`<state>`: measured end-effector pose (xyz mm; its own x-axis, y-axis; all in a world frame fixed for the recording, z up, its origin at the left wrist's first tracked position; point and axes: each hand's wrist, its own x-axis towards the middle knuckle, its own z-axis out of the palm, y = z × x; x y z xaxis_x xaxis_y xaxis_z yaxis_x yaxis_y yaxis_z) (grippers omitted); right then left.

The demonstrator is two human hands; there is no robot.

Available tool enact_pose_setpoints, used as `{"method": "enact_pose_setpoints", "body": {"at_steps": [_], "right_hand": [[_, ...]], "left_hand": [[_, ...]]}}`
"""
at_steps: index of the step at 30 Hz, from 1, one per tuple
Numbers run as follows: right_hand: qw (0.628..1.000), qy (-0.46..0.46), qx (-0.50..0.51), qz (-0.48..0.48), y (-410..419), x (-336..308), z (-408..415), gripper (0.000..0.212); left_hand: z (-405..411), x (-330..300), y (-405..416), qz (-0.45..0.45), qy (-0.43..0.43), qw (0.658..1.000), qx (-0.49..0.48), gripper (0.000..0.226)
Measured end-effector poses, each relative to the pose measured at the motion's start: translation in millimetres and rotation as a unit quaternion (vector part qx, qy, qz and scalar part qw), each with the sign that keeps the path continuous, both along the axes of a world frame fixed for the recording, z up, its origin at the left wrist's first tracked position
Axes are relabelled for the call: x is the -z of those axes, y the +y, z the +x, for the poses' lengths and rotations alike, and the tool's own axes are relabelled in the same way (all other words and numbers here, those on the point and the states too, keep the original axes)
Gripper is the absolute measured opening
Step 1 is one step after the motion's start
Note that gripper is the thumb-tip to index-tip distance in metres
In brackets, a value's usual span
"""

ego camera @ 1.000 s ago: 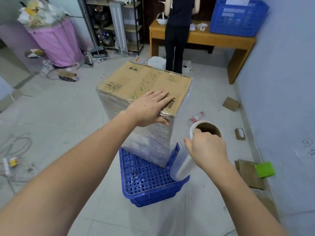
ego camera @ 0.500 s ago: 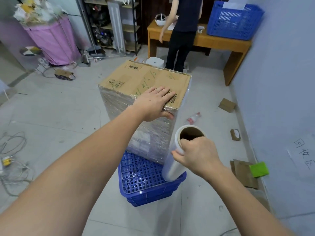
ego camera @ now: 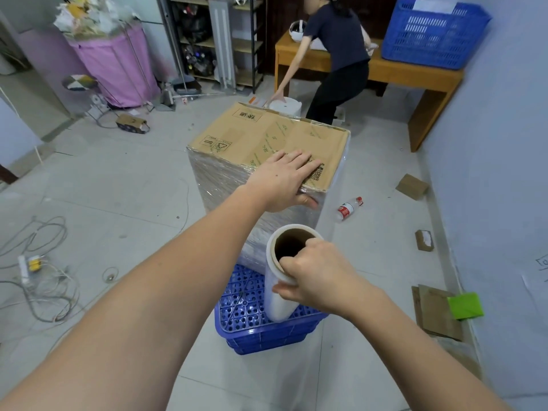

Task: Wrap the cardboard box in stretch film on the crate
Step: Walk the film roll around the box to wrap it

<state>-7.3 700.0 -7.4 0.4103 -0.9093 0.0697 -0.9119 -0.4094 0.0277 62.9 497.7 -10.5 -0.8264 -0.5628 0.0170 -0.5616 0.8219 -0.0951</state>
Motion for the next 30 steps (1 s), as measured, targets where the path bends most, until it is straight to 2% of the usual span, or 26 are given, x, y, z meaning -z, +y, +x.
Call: {"method": "enact_pose_setpoints", "body": {"at_steps": [3,10,16,20,23,27,30], "right_hand": [[0.998,-0.036,0.054,0.021,6.4,-8.4,5.8,0.037],[0.987,-0.069,0.132,-0.053,18.2,-7.2,34.0,0.029],[0.976,-0.094,0.197,0.024,19.8,-17.8,50.2,0.02],[0.962,-0.069,0.264,0.021,10.5,-19.8,71.5,0.033],[0.936,-0.034,0.348,0.029,-1.4,-17.4,88.3,0.047],[0.9,-0.02,0.43,0.063,-11.4,-18.1,105.1,0.028],[0.876,-0.037,0.475,0.077,-15.1,-19.4,112.4,0.019]], "left_hand": [[-2.7,-3.2,2.3,0.005,0.005,1.0,-0.004,0.106],[3.1,-2.1,7.7,0.018,0.033,0.999,0.0,0.109],[3.6,-12.3,-5.0,0.082,0.088,0.992,0.039,0.114],[13.8,-28.3,-25.4,0.154,0.069,0.979,0.11,0.103],[31.3,-31.0,-50.1,0.148,0.027,0.976,0.155,0.107],[59.3,-26.7,-84.7,0.117,-0.049,0.971,0.201,0.122],[77.4,-21.6,-103.6,0.085,-0.039,0.973,0.21,0.116]]}}
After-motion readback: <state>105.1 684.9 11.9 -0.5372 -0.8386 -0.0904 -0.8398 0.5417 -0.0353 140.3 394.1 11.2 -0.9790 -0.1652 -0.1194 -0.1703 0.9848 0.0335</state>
